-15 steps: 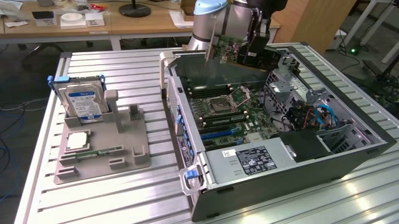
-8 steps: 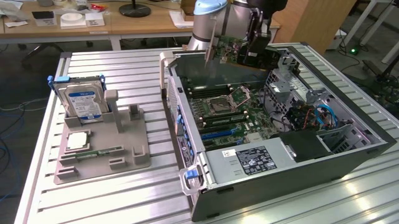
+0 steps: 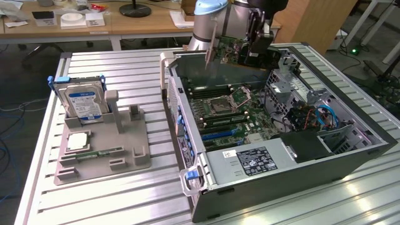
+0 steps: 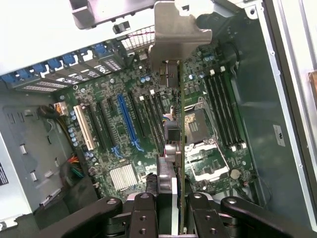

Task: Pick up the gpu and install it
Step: 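Insert the gpu into the slot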

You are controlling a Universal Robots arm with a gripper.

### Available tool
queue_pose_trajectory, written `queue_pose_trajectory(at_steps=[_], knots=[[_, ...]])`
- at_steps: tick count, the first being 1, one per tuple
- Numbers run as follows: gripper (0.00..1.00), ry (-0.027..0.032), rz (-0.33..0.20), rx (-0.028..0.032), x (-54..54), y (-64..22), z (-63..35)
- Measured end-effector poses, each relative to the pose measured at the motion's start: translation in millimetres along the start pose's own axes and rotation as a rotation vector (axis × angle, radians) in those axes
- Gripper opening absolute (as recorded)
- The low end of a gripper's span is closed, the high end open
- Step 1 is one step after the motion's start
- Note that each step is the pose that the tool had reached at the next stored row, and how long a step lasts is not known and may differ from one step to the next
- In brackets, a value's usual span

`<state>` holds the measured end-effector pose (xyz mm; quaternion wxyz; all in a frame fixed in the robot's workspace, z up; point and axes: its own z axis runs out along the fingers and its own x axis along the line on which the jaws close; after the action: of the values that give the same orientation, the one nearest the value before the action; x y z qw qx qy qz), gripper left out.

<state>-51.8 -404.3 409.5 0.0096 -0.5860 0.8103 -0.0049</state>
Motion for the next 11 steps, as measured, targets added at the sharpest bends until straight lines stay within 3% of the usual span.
queue_pose_trajectory(at_steps=[11], knots=[[0.28, -0.0020, -0.102, -0.0010, 0.0, 0.0, 0.0]])
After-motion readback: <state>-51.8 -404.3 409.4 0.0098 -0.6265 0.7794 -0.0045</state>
